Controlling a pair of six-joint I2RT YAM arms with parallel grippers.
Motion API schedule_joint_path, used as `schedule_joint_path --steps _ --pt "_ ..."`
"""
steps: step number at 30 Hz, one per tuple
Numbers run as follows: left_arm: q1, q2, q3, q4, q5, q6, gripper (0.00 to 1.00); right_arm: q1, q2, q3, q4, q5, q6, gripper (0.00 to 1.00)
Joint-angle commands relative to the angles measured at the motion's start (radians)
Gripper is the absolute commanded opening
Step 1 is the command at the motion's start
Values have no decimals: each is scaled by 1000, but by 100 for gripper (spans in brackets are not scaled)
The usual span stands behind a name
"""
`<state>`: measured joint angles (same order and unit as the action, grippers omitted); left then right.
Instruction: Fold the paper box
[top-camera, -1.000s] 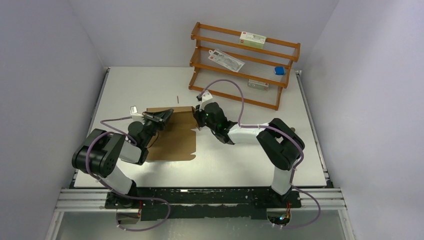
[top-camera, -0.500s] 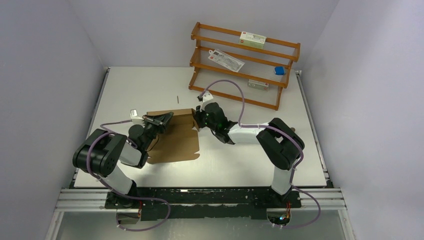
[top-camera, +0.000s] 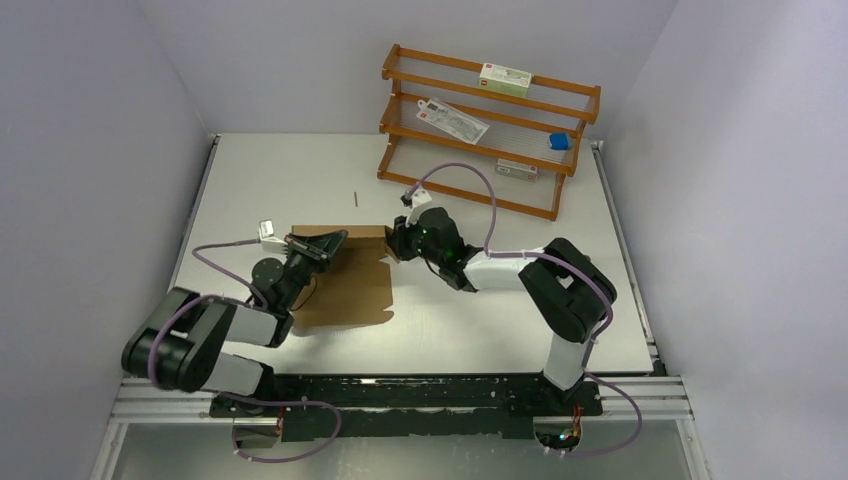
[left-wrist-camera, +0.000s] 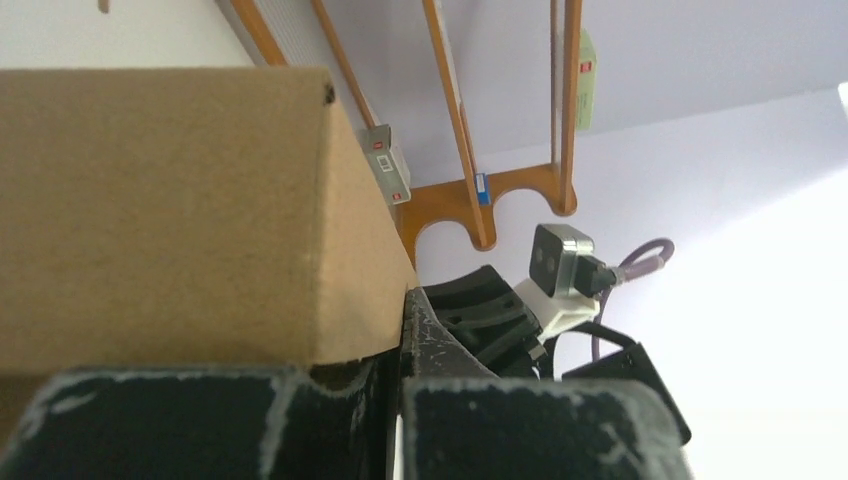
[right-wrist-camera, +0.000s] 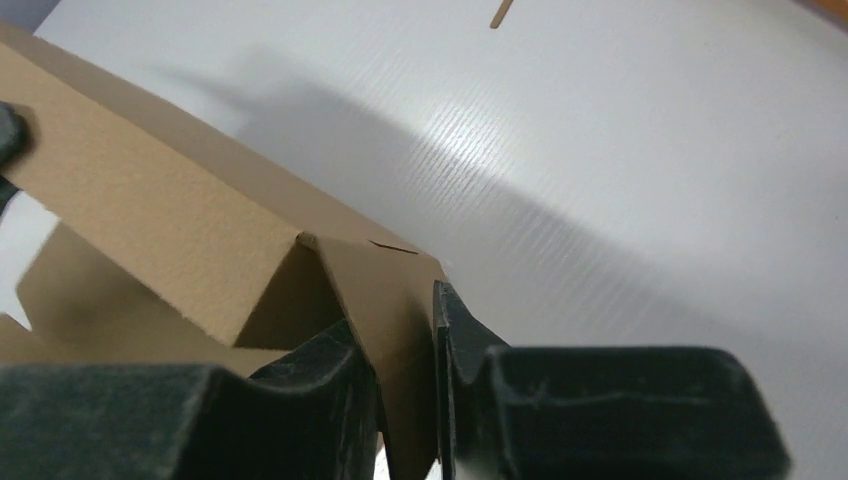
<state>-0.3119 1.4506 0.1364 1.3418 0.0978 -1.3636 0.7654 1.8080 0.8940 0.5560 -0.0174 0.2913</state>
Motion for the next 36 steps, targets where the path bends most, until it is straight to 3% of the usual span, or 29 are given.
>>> schedule_joint_path --steps 1,4,8,18,27,36 --pt "-33 -156 -7 -168 -16 152 5 -24 -25 -29 51 -104 -38 25" --pt "-40 -238 12 -299 -58 189 5 -32 -24 -32 54 -185 -51 31" --pt "-41 -260 4 -354 -92 165 5 -41 -26 -45 61 -252 -56 34" --pt "-41 -53 -39 -115 -76 36 5 -46 -18 -47 70 -349 -96 32" --pt "-41 -20 -27 -131 -78 44 5 -85 -26 -60 98 -495 -145 42" --pt "-36 -23 -15 -172 -71 77 5 -101 -5 9 18 -649 -203 51"
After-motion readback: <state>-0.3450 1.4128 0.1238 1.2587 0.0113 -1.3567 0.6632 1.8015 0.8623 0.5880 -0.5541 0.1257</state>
